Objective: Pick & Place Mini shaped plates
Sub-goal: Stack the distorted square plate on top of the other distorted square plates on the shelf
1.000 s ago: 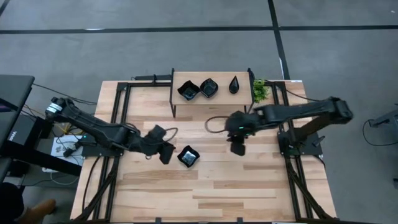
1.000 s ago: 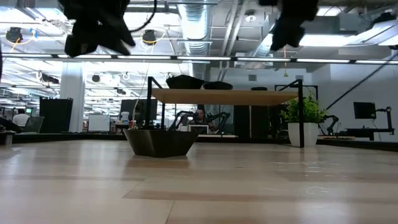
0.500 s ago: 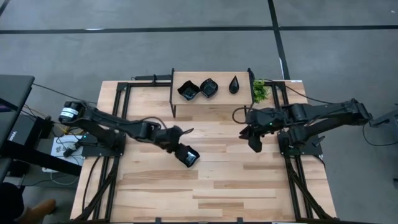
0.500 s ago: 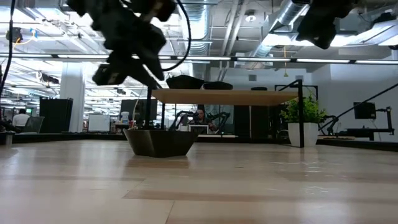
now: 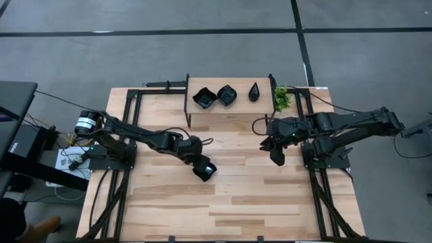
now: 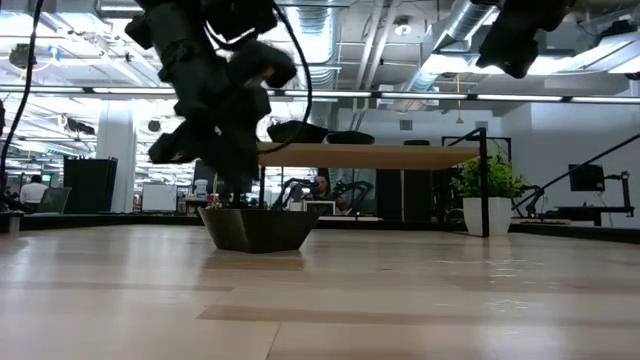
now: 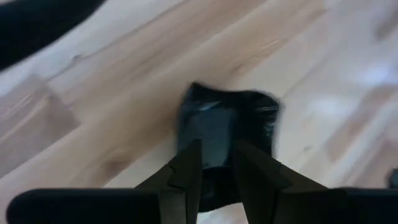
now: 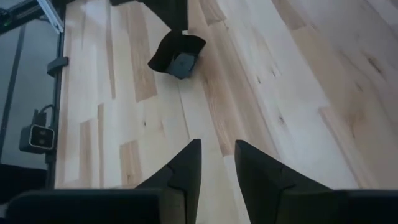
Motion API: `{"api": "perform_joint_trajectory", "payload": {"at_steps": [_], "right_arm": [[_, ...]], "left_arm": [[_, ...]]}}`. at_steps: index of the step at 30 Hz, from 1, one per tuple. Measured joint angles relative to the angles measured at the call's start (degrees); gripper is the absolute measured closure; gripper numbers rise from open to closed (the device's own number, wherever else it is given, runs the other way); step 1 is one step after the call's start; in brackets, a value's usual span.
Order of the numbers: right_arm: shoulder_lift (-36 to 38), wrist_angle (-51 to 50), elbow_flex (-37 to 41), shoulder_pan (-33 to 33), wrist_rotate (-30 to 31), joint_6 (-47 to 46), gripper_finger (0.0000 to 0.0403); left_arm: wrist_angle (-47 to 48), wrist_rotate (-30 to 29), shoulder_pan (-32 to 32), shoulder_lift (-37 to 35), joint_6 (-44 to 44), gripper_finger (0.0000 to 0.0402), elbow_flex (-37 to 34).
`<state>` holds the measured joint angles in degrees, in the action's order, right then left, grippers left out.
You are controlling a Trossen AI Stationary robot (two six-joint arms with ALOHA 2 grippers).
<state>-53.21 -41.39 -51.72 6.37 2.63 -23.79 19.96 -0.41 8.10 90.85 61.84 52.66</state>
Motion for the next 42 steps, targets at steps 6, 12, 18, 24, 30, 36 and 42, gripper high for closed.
{"api": "perform_joint_trajectory", "payload": {"at_steps": [6,12,18,24,30,36,42], "right_arm": [[1.0,2.4,0.0,0.0,0.0,5.3,0.0310],[4.5,5.8,0.0,0.0,0.0,10.1,0.0310],[13.1,16.4,9.6,0.0,0.0,8.2,0.0310],[23.1,24.6,20.0,0.0,0.0,-0.4,0.0310],[27.2,24.8,21.9,0.0,0.0,-3.0,0.0310],[27.4,24.7,21.9,0.0,0.3,-2.7,0.0310],[27.4,24.4,21.9,0.0,0.3,-2.7,0.0310]], "left_arm": [[2.1,0.0,0.1,0.8,3.0,0.0311,0.0],[2.3,-0.9,-0.3,0.8,3.2,0.0311,0.0],[2.8,-1.0,-1.2,0.8,3.6,0.0311,0.0],[3.4,-1.0,-1.2,0.8,3.6,0.0311,0.0],[3.8,-0.9,-1.2,0.9,3.6,0.0311,0.0],[4.5,0.1,-1.1,2.1,4.0,0.0311,-0.1],[3.8,0.5,-1.1,3.4,4.3,0.0311,0.0]]}}
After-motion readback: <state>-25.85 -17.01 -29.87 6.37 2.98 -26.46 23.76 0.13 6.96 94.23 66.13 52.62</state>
